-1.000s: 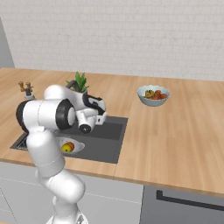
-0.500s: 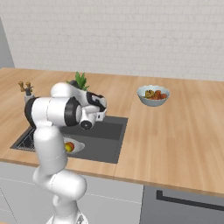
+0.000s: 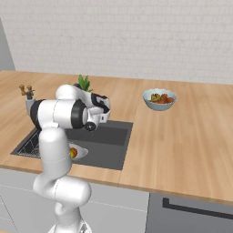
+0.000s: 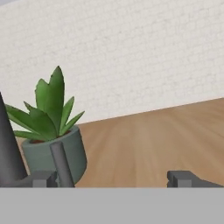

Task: Put the colander in the sink, put the pear, orange in the colander, and turn on the sink faucet and pour water over the colander.

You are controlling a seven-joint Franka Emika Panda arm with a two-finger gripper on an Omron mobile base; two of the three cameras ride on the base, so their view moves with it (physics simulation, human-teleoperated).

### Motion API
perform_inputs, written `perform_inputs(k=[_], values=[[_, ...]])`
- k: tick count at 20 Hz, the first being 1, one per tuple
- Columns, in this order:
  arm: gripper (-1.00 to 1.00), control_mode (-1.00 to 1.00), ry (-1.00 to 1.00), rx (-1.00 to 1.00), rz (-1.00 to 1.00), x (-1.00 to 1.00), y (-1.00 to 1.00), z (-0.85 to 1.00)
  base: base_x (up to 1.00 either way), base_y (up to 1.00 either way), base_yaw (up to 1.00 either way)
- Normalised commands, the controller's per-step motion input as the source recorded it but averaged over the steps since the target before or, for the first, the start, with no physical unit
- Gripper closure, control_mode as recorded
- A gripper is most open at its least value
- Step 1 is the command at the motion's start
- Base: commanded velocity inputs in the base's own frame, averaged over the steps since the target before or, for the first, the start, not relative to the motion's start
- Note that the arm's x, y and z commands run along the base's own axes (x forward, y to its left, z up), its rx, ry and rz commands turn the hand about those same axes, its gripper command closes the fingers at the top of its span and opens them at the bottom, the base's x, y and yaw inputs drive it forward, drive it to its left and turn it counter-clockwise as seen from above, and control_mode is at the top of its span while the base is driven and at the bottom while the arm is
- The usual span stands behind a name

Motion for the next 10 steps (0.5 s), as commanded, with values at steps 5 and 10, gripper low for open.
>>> perform_inputs(k=[5, 10], values=[[-1.0, -1.0, 0.0, 0.0, 0.0, 0.05, 0.21, 0.0, 0.0, 0.0, 0.0], [-1.0, -1.0, 0.0, 0.0, 0.0, 0.1, 0.1, 0.0, 0.0, 0.0, 0.0]])
